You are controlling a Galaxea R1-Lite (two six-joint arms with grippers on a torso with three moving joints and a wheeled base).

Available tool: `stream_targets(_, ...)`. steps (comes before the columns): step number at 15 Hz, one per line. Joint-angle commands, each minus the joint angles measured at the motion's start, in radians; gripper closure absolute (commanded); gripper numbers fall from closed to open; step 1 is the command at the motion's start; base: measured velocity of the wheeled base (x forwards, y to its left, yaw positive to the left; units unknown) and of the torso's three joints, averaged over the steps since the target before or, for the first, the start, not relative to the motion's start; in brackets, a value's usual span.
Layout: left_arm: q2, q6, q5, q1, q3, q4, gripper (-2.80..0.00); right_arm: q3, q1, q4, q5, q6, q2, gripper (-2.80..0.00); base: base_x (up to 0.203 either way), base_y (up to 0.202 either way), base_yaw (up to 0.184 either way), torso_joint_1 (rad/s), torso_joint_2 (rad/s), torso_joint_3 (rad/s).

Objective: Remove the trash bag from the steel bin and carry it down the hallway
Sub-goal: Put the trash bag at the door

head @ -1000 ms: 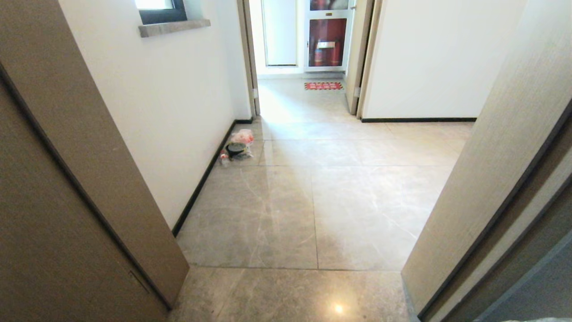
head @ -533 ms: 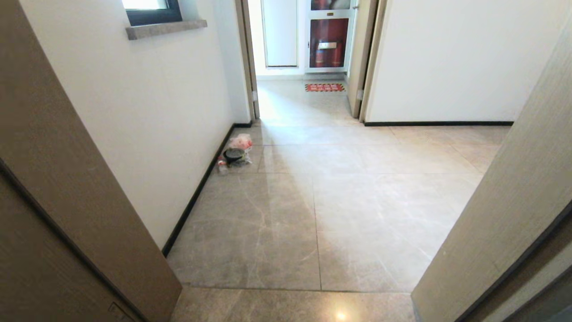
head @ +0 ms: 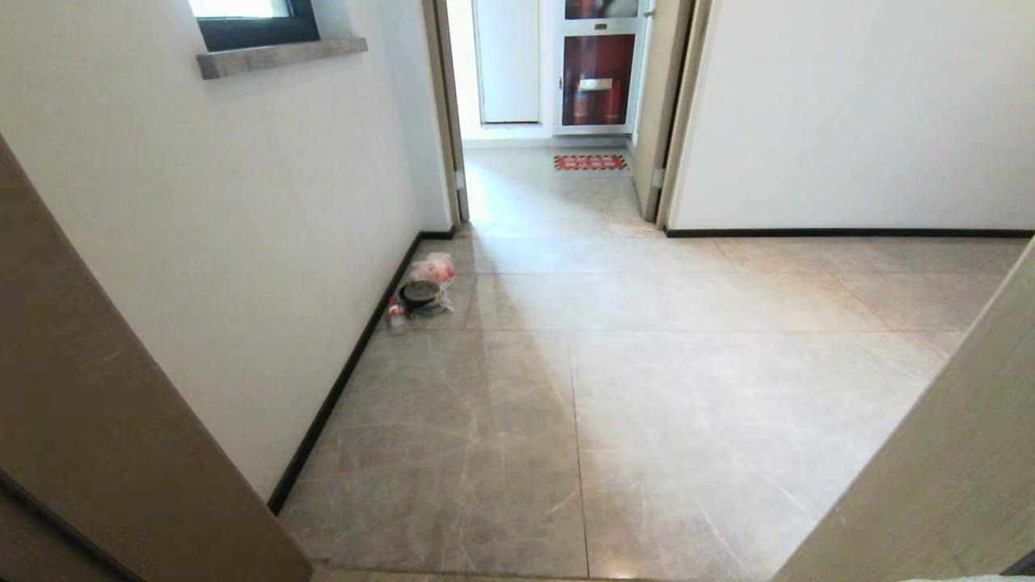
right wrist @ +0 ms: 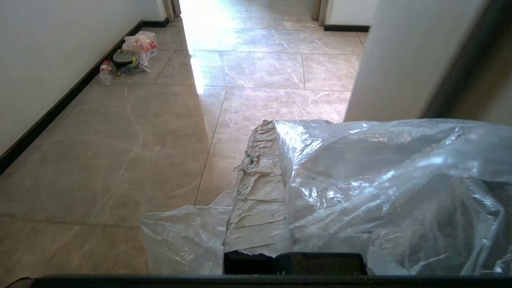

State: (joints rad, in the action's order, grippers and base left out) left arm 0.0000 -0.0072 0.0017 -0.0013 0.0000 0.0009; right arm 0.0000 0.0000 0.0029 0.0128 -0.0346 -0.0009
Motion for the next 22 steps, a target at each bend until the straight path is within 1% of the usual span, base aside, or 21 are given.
stream_targets(1, 0.0, 0.0, 0.001, 0.0, 0.0, -0.001, 0.0, 0.002, 0.0, 0.0, 0.001, -0.001, 0.001, 0.0, 0.192, 0.0, -0.002, 0.006, 0.01, -0.002)
stream_targets(22, 0.0, 0.0, 0.001, 0.0, 0.0, -0.001, 0.0, 0.002, 0.0, 0.0, 0.003, -0.004, 0.001, 0.0, 0.193, 0.0, 0.001, 0.003, 0.0, 0.003)
